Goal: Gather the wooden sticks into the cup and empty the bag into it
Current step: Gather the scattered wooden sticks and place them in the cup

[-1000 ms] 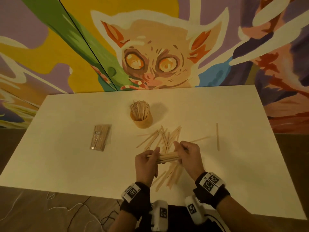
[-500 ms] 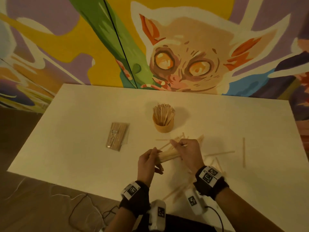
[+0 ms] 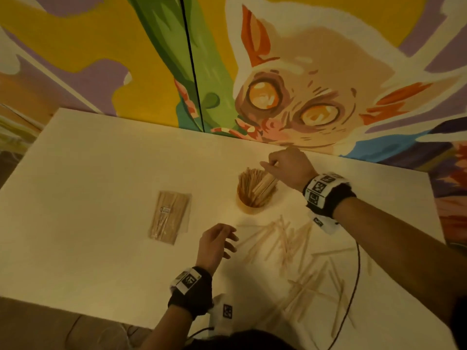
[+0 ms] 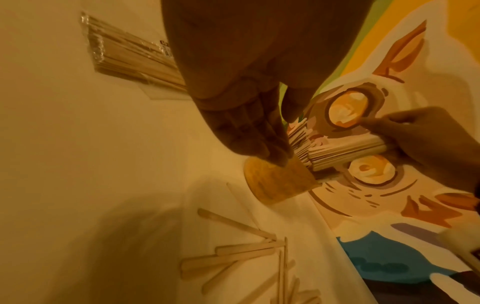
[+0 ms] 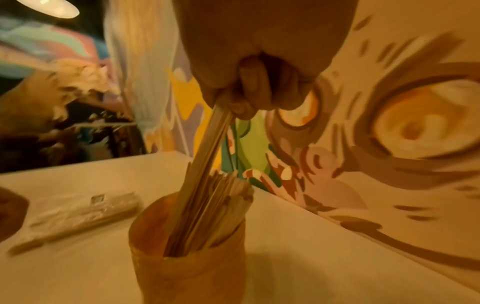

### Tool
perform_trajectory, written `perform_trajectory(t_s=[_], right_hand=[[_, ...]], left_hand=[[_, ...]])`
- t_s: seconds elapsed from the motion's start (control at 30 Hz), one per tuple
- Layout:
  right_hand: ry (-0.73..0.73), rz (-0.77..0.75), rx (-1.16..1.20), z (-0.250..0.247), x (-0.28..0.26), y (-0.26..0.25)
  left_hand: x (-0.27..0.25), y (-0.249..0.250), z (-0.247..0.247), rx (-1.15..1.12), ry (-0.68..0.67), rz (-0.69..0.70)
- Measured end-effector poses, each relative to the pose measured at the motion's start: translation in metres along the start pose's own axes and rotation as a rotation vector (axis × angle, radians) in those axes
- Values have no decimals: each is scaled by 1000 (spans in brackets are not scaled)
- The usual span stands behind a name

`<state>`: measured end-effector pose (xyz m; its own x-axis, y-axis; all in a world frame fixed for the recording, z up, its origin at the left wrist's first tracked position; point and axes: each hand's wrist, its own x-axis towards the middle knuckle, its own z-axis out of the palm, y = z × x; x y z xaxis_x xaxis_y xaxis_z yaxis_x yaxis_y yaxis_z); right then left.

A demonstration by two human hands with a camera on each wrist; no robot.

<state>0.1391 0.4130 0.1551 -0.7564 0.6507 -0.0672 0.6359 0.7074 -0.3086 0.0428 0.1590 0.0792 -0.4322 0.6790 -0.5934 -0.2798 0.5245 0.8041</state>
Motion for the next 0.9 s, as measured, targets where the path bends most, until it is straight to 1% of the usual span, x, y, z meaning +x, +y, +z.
perform_trajectory(t_s=[0.07,0.13,0.23,0.3,0.43,0.53,0.73,0.9], right_hand=[[-116,-72,-148,8,14,-19],[-189,-123,-247,19,24,-34],[-276,-145,-301,39,29,-48],[-303,-147,-301,54,25,-51],[-246,-143,-213,74,15,-48],[-216,-115,-212,74,11,-45],[-279,-21,-118,60,5,-50],[-126,40,-82,33,-7,-43]], left_hand=[[9,-1,-2,4,-26,-15],[18,-2,-2,12,-57,-25],[30,-2,-2,65,-118,-33],[37,-1,-2,116,-147,-23],[49,1,-3,162,-171,-12],[55,2,-4,170,-189,-18],[53,6,-1,226,-209,-10],[43,-2,-5,291,-214,37]])
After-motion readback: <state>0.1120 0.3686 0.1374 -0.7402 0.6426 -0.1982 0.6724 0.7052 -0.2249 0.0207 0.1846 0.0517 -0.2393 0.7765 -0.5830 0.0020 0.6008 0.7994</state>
